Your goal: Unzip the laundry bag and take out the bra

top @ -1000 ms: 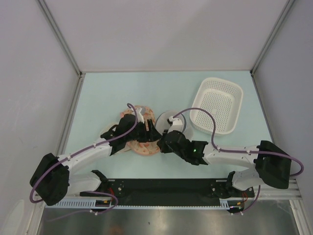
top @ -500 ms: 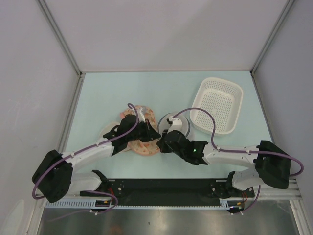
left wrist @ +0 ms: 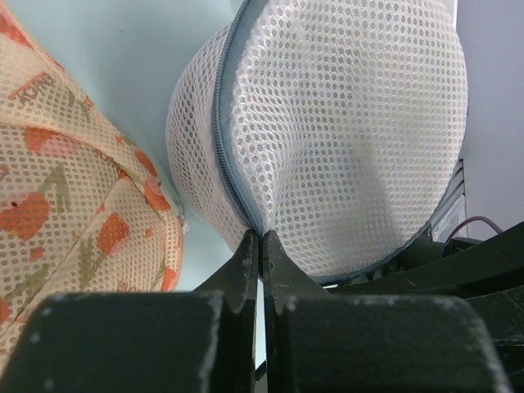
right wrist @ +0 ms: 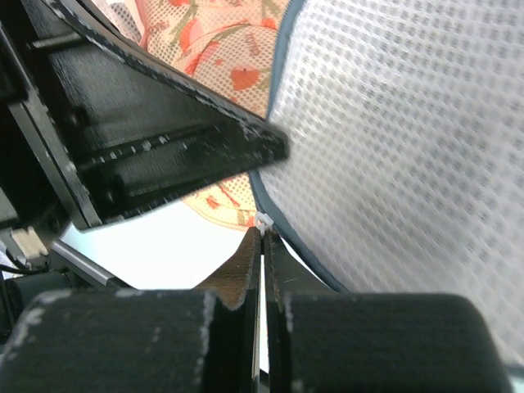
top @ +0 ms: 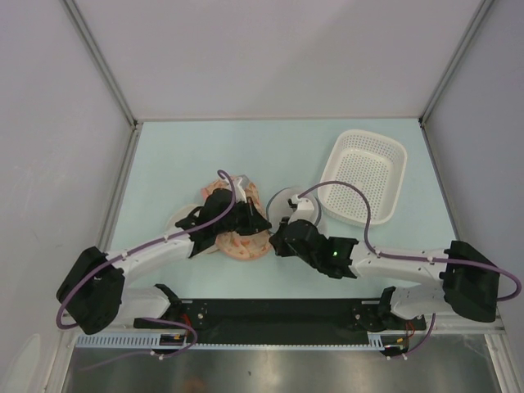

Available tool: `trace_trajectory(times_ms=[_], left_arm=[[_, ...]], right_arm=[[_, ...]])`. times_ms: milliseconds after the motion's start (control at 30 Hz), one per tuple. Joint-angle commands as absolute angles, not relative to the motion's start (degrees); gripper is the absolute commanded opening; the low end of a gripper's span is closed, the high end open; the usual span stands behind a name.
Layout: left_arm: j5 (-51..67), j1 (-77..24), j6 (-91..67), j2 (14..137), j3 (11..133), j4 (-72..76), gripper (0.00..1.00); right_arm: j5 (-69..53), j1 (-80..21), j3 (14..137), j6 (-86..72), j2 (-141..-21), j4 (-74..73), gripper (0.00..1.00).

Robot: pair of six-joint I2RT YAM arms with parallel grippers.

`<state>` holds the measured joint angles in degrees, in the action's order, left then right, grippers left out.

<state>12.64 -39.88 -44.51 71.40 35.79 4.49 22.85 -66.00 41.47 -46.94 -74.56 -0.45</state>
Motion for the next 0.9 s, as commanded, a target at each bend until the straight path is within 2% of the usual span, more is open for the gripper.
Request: trace_trajectory(times_ms=[0,433,867], left_arm=[[10.5,-39.8,-41.6,72.0,38.9,3.2,0.00],[9.2,-38.9,-38.3,73.6,41.7,0.8,0.00],[10.6,-38.8,-31.3,78.5,50.6,-1.4,0.00]], right_arm=[[25.7,-66.1,39.6,-48.8,-69.9,-4.0,0.00],[30.8,-65.7,35.2,-51.1,-60.6,-12.9,0.00],[27.5,-65.7,35.6,-50.9,-62.7,-9.1,0.00]])
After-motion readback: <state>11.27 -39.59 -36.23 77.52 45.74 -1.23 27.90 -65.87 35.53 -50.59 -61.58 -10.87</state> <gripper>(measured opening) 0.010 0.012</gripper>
